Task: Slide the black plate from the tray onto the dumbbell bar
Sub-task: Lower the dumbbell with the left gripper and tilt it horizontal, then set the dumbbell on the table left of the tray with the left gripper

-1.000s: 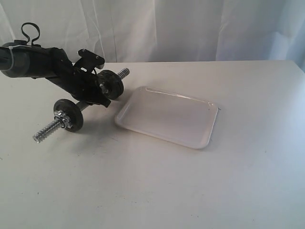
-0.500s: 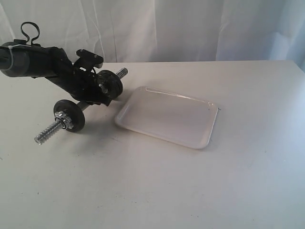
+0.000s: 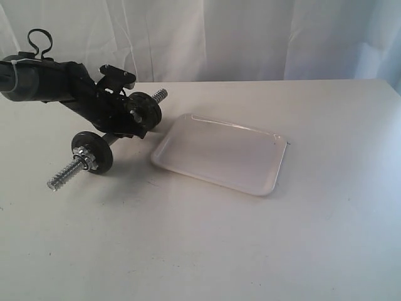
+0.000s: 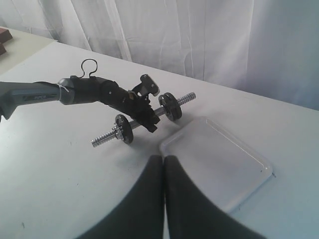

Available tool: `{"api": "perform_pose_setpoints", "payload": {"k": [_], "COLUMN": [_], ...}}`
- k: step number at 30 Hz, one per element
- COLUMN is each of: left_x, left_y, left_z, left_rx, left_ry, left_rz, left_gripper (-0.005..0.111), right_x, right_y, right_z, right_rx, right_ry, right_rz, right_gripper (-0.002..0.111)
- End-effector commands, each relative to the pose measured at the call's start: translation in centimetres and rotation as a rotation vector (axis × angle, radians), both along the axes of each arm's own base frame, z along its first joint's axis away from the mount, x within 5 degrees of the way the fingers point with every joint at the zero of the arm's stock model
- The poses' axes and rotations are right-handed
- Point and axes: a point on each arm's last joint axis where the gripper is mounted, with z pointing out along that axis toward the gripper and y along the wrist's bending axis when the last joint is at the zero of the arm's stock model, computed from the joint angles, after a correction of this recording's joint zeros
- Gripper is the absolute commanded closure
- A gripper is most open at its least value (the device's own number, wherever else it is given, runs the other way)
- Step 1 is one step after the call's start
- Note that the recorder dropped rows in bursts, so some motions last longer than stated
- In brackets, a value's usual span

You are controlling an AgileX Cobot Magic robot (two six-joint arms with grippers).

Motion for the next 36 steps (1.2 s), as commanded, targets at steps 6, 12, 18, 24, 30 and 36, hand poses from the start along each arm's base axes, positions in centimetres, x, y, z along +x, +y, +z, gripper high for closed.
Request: {"api": "perform_pose_setpoints", "payload": {"k": [6, 12, 18, 24, 30, 36], "left_x": [1.16, 1.04, 0.9, 0.76, 0.66, 0.54], "left_y": [0.01, -0.01, -0.03, -0.04, -0.05, -0.06], "left_z": [5.35, 5.22, 5.07, 4.92, 4.81, 4.69], "left_rx": [-0.117, -0.121, -0.116, -0.111, -0.107, -0.103], "left_ry": [-0.229, -0.208, -0.186, -0.165, -0.149, -0.131], "left_rz": [0.076, 0.078, 0.072, 0.067, 0.063, 0.059], "left_gripper": [0.107, 0.107, 0.101, 0.074, 0.067, 0.067], "right_x": [-0.05, -0.05, -0.05, -0.05, -0.05, -0.05], "right_y": [-0.12, -0.12, -0.12, -0.12, -0.12, -0.12], "right_z": [-0.04, -0.04, -0.04, -0.04, -0.04, -0.04], "right_rx": [0.001, 0.001, 0.001, 0.001, 0.001, 0.001], "right_ry": [-0.003, -0.003, -0.003, -0.003, -0.003, -0.003], "right_rz": [-0.012, -0.012, -0.012, -0.012, -0.012, -0.012], "right_gripper": [0.108, 0.108, 0.108, 0.108, 0.108, 0.108]}}
